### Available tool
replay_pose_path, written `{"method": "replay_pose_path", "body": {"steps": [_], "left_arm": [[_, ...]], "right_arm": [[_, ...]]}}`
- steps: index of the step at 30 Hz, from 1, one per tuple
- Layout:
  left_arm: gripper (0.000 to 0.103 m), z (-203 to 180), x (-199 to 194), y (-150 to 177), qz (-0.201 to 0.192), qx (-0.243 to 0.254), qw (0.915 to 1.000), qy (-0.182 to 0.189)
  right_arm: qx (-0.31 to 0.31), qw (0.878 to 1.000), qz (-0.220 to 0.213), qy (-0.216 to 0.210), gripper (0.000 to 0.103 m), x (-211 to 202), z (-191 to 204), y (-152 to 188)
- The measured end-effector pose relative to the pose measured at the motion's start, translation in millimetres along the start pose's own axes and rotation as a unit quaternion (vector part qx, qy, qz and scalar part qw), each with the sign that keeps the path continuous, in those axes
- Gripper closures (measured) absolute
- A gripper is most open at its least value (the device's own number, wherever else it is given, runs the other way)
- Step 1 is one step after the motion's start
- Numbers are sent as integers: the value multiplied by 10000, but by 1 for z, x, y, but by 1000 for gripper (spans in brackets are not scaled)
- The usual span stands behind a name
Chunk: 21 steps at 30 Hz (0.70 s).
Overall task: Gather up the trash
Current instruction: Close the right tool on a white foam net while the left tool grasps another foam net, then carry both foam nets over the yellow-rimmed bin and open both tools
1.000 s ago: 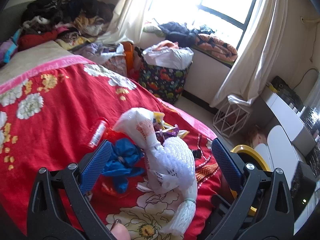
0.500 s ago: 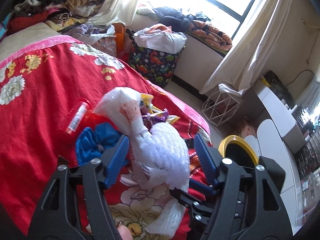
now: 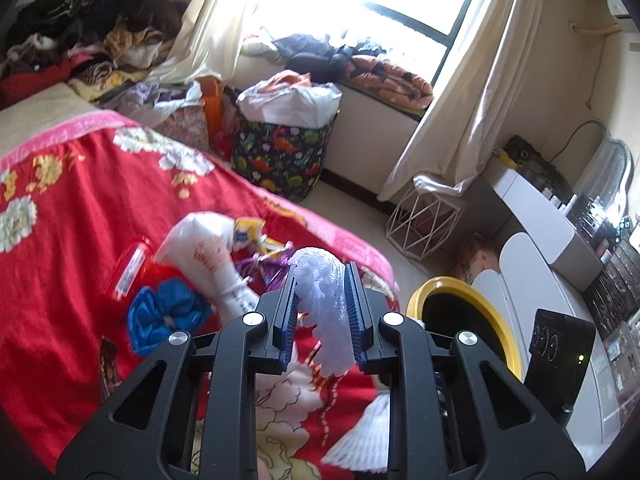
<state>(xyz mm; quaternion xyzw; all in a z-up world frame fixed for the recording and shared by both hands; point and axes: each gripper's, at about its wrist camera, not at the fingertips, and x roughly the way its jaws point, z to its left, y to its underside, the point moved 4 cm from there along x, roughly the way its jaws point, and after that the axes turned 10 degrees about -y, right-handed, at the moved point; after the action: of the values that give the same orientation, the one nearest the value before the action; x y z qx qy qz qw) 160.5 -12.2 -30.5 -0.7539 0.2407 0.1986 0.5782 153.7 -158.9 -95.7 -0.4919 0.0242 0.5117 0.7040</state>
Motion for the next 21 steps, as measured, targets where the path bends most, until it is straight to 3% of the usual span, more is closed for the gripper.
{"method": "replay_pose_path", "body": {"steps": [21], "left_arm": [[87, -48, -4, 3, -97, 395, 9989, 217]], "right_arm": [[417, 9943, -845, 502, 83, -80, -59, -23]]}}
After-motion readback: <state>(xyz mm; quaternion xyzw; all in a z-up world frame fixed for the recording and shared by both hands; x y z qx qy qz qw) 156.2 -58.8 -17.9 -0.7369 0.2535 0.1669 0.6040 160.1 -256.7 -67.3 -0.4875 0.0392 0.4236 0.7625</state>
